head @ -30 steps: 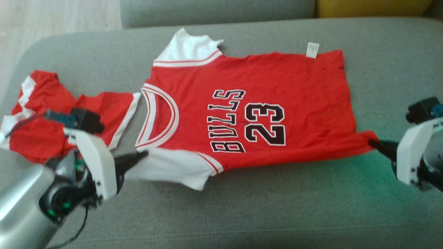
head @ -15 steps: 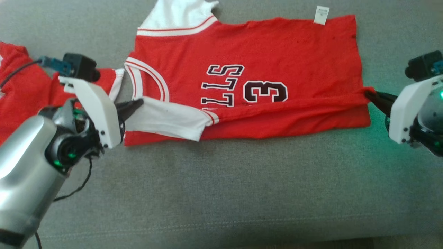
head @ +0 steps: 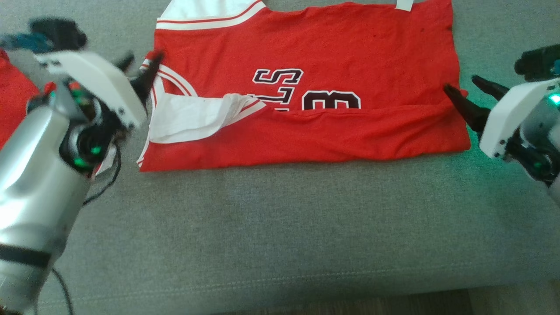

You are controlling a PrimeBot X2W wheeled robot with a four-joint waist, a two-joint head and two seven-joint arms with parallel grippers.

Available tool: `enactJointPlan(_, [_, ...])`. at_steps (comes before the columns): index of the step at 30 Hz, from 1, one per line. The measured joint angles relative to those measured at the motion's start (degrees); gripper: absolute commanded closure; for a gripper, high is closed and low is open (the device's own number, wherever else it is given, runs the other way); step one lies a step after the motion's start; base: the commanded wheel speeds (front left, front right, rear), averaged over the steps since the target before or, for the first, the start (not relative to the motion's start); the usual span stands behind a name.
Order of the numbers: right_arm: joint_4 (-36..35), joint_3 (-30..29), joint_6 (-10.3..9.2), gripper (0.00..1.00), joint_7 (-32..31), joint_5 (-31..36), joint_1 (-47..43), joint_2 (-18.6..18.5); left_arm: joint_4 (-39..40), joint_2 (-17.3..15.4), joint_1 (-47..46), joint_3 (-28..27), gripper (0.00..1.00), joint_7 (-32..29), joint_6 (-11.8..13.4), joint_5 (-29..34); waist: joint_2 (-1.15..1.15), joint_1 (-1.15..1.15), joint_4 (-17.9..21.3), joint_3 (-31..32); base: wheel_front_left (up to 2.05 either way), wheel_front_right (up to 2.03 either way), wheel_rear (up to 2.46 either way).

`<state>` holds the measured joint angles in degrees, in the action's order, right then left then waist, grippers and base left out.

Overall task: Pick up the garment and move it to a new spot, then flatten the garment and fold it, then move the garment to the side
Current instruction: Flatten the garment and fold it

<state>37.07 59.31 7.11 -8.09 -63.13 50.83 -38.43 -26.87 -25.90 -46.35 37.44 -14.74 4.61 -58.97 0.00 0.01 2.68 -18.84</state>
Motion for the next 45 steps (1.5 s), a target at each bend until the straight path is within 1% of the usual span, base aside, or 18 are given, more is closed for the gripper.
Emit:
enactJointPlan(4, [0.30,-0.99,0.00,0.00,4.90,-2.27,0.03,1.35,-2.88,2.89,-1.70,-2.72,0.00,8.16,0.08,0.44,0.00,0.00,0.12,0.25,0.00,0.00,0.00])
enactJointPlan(8, [2.41,-2.49,0.00,0.00,12.49,-2.14,-0.04,1.67,-4.98,4.27,-1.21,-3.96,0.00,16.16,-0.14,1.69,0.00,-0.01,0.08,1.56,0.00,0.00,0.00])
enactJointPlan(11, [4.01,-5.21,0.00,0.00,18.91,-2.36,-0.98,2.72,-4.90,5.64,0.53,-5.33,0.00,22.25,-0.15,1.90,0.00,-0.01,-0.04,3.15,0.00,0.00,0.00])
enactJointPlan(13, [5.13,-7.38,0.00,0.00,21.24,-2.42,-2.53,3.81,-4.58,6.92,2.93,-6.20,0.00,25.95,-0.14,1.90,0.00,-0.01,-0.21,4.49,0.00,0.00,0.00])
enactJointPlan(15, [6.09,-10.13,0.00,0.00,22.28,-1.78,-4.67,4.89,-3.72,7.93,5.99,-7.25,0.00,28.03,0.18,1.93,0.00,-0.01,-0.40,5.93,0.00,0.00,0.00])
enactJointPlan(16, [6.41,-11.27,0.00,0.00,22.30,0.05,-5.66,5.23,-3.05,8.34,7.61,-7.80,0.00,28.54,0.44,2.12,0.00,-0.01,-0.48,6.64,0.00,0.00,0.00])
enactJointPlan(19, [5.34,-20.41,0.00,0.00,22.30,6.82,-8.92,6.95,-0.11,9.80,12.59,-9.77,0.00,29.03,0.37,4.41,0.00,-0.01,-0.78,8.59,0.00,0.00,0.00])
enactJointPlan(21, [2.99,-27.36,0.00,0.00,22.31,12.52,-11.68,8.32,2.97,11.45,16.14,-12.76,0.00,29.04,0.46,7.53,0.00,-0.01,-1.04,9.76,0.00,0.00,0.00])
enactJointPlan(24, [-1.42,-36.95,0.00,0.00,22.46,20.14,-18.03,11.60,7.08,13.86,21.66,-17.14,0.00,29.06,0.43,12.26,0.00,-0.01,-1.30,11.42,0.00,0.00,0.00])
enactJointPlan(26, [-4.44,-41.70,0.00,0.00,22.47,25.47,-23.28,13.82,8.82,15.57,25.61,-18.53,0.00,29.40,0.14,16.17,0.00,-0.01,-1.43,12.29,0.00,0.00,0.00])
enactJointPlan(30, [-9.61,-49.11,0.00,0.00,22.46,33.53,-31.93,18.48,10.13,19.46,31.95,-22.02,0.00,29.40,-0.60,23.47,0.00,-0.01,-1.56,13.33,0.00,0.00,0.00])
enactJointPlan(34, [-15.10,-54.19,0.00,0.00,22.46,38.82,-36.91,23.04,10.05,21.81,35.17,-25.42,0.00,29.40,-1.19,29.07,0.00,-0.01,-1.28,13.82,0.00,0.00,0.00])
enactJointPlan(35, [-15.10,-54.19,0.00,0.00,22.46,38.82,-36.91,23.04,10.05,21.81,35.17,-25.42,0.00,29.40,-1.19,29.07,0.00,-0.01,-1.28,13.82,0.00,0.00,0.00])
enactJointPlan(37, [-16.85,-55.45,0.00,0.00,22.47,40.83,-38.95,24.76,9.49,22.47,36.15,-26.59,0.00,29.41,-1.66,30.94,0.00,-0.01,-1.07,13.96,0.00,0.00,0.00])
enactJointPlan(40, [-18.41,-57.10,0.00,0.00,22.47,42.13,-41.56,27.32,7.60,22.85,37.05,-27.41,0.00,29.41,-1.66,33.77,0.00,-0.01,-0.52,13.79,0.00,0.00,0.00])
enactJointPlan(44, [-19.41,-57.66,0.00,0.00,22.47,43.07,-42.57,29.05,2.83,23.26,36.79,-28.05,0.00,29.41,-1.54,35.29,0.00,-0.01,0.54,13.32,0.00,0.00,0.00])
enactJointPlan(45, [-19.78,-57.65,0.00,0.00,22.47,43.07,-42.55,29.16,0.92,23.38,36.49,-28.38,0.00,29.41,-0.92,35.79,0.00,-0.01,0.88,13.16,0.00,0.00,0.00])
